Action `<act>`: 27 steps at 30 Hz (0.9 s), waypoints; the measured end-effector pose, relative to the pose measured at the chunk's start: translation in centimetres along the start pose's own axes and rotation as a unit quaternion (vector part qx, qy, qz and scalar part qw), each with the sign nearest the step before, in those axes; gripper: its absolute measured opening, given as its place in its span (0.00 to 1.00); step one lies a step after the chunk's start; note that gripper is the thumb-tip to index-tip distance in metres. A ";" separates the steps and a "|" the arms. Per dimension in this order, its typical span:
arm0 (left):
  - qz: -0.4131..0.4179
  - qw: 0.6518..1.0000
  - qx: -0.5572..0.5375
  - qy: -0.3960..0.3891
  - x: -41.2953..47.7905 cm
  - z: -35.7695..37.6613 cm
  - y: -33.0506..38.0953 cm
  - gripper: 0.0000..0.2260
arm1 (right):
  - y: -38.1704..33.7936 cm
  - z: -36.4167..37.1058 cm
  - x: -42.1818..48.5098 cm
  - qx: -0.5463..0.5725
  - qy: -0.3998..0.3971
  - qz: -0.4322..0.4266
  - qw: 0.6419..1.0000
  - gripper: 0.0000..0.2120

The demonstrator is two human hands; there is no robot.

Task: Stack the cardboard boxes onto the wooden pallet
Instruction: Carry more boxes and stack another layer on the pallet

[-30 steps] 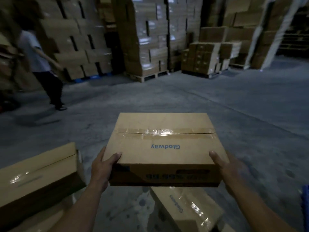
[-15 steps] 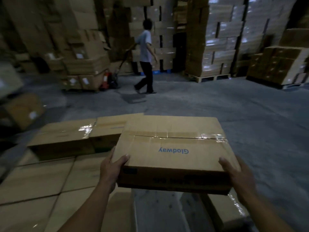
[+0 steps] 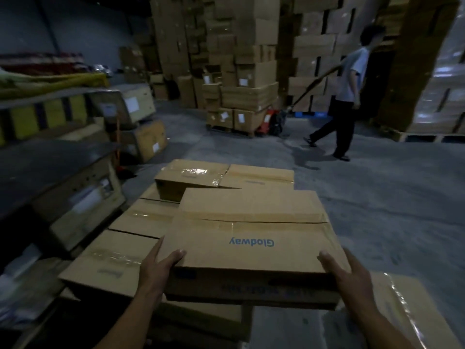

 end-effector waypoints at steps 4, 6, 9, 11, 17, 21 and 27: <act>-0.008 0.999 -0.020 0.045 2.8 -6.3 0.0 0.35 | -2.2 6.8 -0.7 0.017 -0.050 0.005 0.999 0.14; -0.018 0.998 -0.031 0.053 5.3 -9.3 0.3 0.35 | -3.0 10.5 -0.7 0.015 -0.055 0.005 0.998 0.12; -0.031 0.997 -0.056 0.044 9.6 -13.2 1.7 0.38 | -4.0 16.6 -0.4 0.019 -0.060 0.009 0.998 0.14; -0.040 0.996 -0.068 0.032 13.5 -16.0 2.6 0.39 | -4.7 21.1 -0.4 0.014 -0.054 0.011 0.998 0.16; -0.048 0.997 -0.055 -0.023 23.7 -22.9 7.4 0.36 | -5.9 32.9 -1.5 0.022 -0.023 0.041 0.999 0.27; -0.048 0.997 -0.019 -0.052 29.6 -24.6 10.1 0.32 | -6.7 38.3 -1.7 0.024 -0.001 0.062 0.998 0.20; -0.063 0.997 -0.010 -0.053 38.1 -23.9 10.9 0.33 | -5.4 44.0 1.8 -0.006 0.017 0.072 0.997 0.08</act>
Point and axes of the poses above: each hand's wrist, its own x-axis towards the middle knuckle, its own z-axis out of the palm, y = z × x, the point moved 6 cm from there along x, towards the middle knuckle, and after that the axes turned 15 degrees about -z, right-handed, at the moved point
